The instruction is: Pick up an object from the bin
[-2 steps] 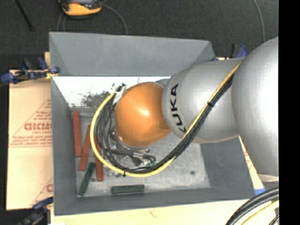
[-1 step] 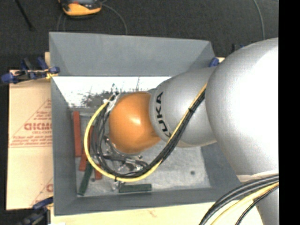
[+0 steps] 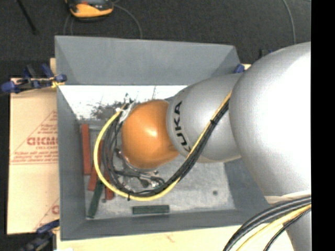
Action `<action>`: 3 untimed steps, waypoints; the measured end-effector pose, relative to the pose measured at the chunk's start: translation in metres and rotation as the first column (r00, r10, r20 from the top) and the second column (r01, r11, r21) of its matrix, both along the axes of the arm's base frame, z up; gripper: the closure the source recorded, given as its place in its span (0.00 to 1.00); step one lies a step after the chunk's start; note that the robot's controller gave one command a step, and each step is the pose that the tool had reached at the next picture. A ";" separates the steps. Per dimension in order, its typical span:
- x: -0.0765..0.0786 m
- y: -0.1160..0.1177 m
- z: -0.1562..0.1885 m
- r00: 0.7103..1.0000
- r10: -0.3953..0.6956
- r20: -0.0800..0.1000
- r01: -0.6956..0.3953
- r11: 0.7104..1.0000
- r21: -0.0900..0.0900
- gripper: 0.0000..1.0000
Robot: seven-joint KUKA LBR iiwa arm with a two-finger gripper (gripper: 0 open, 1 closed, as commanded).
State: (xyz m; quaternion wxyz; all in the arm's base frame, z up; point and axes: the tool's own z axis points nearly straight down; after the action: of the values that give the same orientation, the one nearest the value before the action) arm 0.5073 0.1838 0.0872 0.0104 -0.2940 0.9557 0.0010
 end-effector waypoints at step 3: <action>0.000 -0.009 0.037 0.999 -0.021 -0.024 0.021 1.000 -0.009 1.00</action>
Offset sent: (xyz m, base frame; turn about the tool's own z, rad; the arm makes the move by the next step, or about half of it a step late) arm -0.0046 -0.0034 -0.0060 -0.0499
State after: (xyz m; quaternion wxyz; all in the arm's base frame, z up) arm 0.5069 0.1745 0.1246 -0.0024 -0.2840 0.9588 0.0001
